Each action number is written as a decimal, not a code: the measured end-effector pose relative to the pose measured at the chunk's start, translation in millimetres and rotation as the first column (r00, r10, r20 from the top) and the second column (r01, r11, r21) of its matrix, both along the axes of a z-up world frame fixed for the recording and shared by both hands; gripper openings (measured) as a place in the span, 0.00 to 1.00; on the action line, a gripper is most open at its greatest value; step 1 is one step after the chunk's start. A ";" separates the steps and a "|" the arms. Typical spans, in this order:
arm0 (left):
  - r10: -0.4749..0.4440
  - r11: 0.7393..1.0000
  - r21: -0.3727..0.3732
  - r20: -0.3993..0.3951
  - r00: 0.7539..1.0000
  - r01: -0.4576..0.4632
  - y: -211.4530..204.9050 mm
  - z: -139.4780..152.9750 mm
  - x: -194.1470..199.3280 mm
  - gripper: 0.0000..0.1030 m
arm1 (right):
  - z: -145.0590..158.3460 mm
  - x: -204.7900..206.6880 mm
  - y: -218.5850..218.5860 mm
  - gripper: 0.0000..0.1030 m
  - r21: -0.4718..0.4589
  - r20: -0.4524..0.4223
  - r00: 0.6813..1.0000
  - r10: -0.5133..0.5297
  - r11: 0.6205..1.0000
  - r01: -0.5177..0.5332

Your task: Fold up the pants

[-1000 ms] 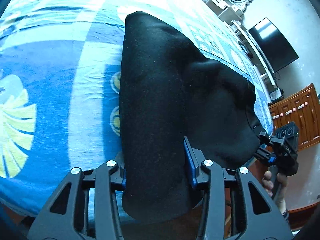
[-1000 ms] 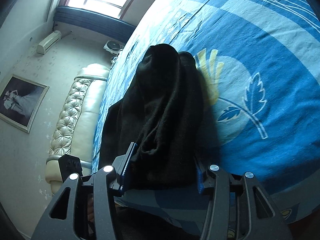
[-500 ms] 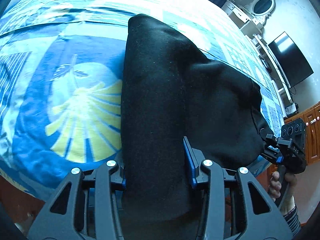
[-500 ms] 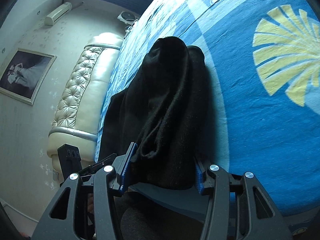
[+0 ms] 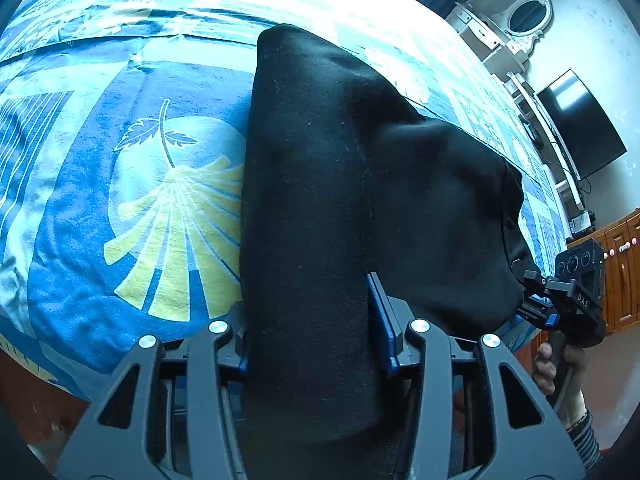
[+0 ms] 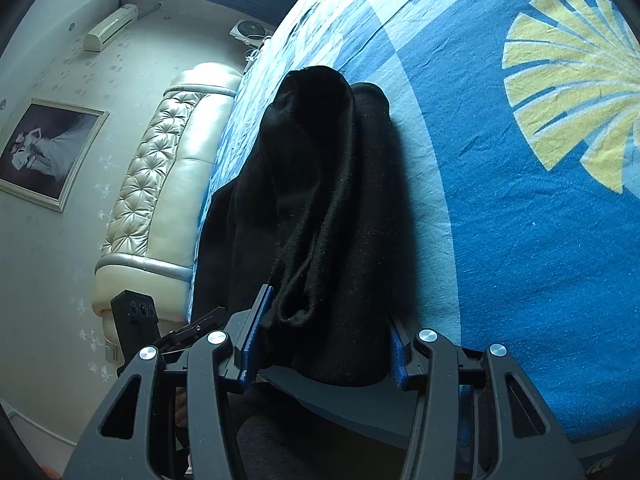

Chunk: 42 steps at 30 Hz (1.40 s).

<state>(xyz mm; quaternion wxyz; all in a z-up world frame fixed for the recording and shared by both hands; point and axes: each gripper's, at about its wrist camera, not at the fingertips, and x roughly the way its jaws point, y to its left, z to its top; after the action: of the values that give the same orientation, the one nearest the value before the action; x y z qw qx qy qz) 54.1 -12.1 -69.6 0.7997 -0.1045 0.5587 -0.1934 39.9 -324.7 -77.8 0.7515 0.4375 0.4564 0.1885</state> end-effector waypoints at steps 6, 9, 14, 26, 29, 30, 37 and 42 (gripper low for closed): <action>0.001 1.000 0.009 0.005 1.000 -0.001 1.2 -1.2 -1.2 0.46 | 0.4 0.9 1.6 0.48 -0.007 -0.004 1.000 0.001 1.000 -0.001; 0.001 1.000 0.010 0.006 1.000 -0.001 1.5 -1.5 -1.1 0.47 | 0.9 1.2 2.6 0.48 -0.010 -0.004 1.000 0.001 1.000 -0.001; -0.005 1.000 0.024 0.018 1.000 0.004 1.3 -3.1 -1.5 0.49 | 1.2 2.0 5.4 0.48 -0.011 -0.005 1.000 0.005 1.000 -0.005; 0.007 0.999 0.034 0.028 1.000 -0.008 4.6 -5.2 -1.8 0.52 | 1.9 6.1 11.8 0.47 -0.031 -0.030 0.999 0.013 0.999 -0.014; 0.007 0.999 0.042 0.031 0.999 -0.008 2.4 -4.6 -1.2 0.53 | 0.9 7.1 3.8 0.47 0.014 -0.080 0.996 0.027 1.000 -0.026; 0.008 0.999 0.043 0.032 0.999 -0.010 1.8 -4.5 -0.9 0.53 | -0.1 6.0 2.0 0.47 0.029 -0.093 0.995 0.022 0.999 -0.020; 0.006 0.999 0.050 0.037 0.999 -0.007 0.4 -5.0 0.3 0.55 | 0.2 7.9 9.2 0.47 -0.030 -0.093 0.994 0.051 0.998 -0.054; 0.011 0.998 0.063 0.064 0.998 -0.015 2.0 -2.7 -3.9 0.67 | 2.7 3.6 14.4 0.50 -0.041 -0.068 0.997 0.034 0.998 -0.037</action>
<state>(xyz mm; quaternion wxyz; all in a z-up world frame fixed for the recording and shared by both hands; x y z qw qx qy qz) 50.2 -10.0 -72.3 0.8212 -0.0765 0.5382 -0.1735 43.4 -310.3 -75.1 0.7414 0.4196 0.4929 0.1773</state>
